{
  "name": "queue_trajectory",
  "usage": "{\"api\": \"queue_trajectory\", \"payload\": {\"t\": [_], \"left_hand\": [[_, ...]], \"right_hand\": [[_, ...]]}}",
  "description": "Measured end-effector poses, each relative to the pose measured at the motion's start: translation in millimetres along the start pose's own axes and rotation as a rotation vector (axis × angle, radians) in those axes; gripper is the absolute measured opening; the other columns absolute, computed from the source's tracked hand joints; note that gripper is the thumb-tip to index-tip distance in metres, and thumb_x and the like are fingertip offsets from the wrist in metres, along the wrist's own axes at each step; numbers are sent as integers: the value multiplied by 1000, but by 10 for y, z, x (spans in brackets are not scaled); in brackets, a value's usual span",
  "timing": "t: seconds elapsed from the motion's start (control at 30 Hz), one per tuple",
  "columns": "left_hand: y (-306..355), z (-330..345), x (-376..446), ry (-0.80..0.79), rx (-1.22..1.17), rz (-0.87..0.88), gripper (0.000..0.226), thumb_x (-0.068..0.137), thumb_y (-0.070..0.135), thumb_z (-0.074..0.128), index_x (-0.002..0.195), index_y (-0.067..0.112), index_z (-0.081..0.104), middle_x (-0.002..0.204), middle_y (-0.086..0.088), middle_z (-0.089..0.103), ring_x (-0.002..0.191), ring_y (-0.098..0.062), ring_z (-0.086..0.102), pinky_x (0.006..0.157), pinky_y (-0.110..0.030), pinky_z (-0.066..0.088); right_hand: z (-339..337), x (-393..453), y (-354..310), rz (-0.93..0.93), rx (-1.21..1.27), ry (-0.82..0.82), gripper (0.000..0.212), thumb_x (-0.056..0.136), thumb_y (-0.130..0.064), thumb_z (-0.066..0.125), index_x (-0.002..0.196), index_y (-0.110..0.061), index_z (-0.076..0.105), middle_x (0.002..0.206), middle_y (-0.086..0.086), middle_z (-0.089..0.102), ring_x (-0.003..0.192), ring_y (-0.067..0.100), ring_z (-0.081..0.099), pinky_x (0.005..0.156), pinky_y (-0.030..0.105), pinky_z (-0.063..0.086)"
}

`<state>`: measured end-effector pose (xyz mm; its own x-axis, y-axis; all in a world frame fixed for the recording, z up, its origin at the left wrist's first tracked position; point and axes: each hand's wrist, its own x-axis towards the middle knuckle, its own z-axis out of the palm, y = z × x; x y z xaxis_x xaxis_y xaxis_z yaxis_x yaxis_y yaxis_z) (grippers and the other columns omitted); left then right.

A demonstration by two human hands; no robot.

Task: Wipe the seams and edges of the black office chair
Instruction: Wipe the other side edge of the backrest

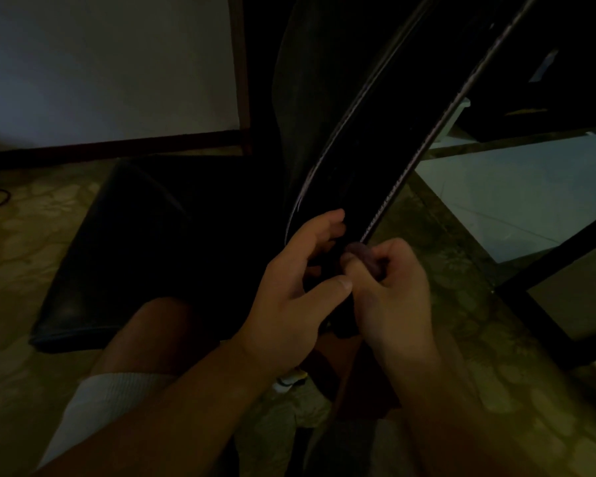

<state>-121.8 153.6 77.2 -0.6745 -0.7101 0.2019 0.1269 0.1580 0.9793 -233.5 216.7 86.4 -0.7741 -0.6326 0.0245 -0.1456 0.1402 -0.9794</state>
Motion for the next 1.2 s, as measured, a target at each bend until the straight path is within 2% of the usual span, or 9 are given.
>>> {"api": "queue_trajectory", "payload": {"t": [0.13,0.27,0.43,0.53,0.73,0.87,1.0,1.13,1.2], "left_hand": [[52,12,-1,11,24,0,68,76,41,59,143,39,44,142,18,54,135,-3,48,109,-36,43],[100,12,7,18,18,-12,68,75,41,59,141,42,45,141,18,55,133,1,49,106,-25,45],[136,6,5,9,40,-19,68,73,44,59,139,47,45,141,19,55,132,0,49,108,-33,42],[151,4,-2,14,35,-18,66,72,43,60,136,50,46,141,18,55,133,0,49,111,-36,42],[209,-5,4,-2,61,-8,66,72,43,60,136,50,44,142,21,54,133,1,49,110,-35,41],[228,-20,16,1,60,-3,68,73,40,60,139,47,44,142,19,54,133,1,49,114,-38,41],[241,-14,4,-7,68,-12,69,72,43,60,139,48,44,144,17,54,134,0,49,114,-44,40],[246,-30,10,-1,68,-8,68,73,40,60,139,46,44,143,17,54,134,0,49,115,-42,40],[247,-29,10,-2,65,-10,68,72,41,60,138,47,44,143,16,54,134,0,49,114,-40,40]], "right_hand": [[-62,57,-18,-15,-12,136,11,87,-23,69,87,-19,59,74,-2,66,64,12,65,53,27,51],[-26,28,-58,-42,-87,17,14,86,-23,68,84,-17,56,75,4,64,63,16,61,54,33,50],[-96,63,-49,-9,-35,92,12,85,-23,68,84,-18,57,73,4,64,60,21,63,51,35,51],[-79,27,-82,-46,-81,-24,14,86,-23,69,83,-16,56,68,-2,60,57,9,57,49,27,47],[-85,54,-57,-22,-28,128,14,85,-25,69,83,-21,57,74,5,65,64,25,65,56,45,55],[-3,-15,-90,-28,-65,-23,14,86,-23,72,83,-20,58,73,-2,65,65,14,65,58,36,55],[-53,16,-59,-12,-14,139,12,85,-23,70,84,-21,58,76,3,67,68,25,68,59,49,57],[-13,-36,-122,-49,-65,-6,14,86,-23,71,85,-19,58,75,-1,66,68,17,66,60,38,55],[-12,-42,-112,-39,-53,39,14,86,-24,71,83,-21,58,73,-2,65,65,14,65,58,37,56]]}}
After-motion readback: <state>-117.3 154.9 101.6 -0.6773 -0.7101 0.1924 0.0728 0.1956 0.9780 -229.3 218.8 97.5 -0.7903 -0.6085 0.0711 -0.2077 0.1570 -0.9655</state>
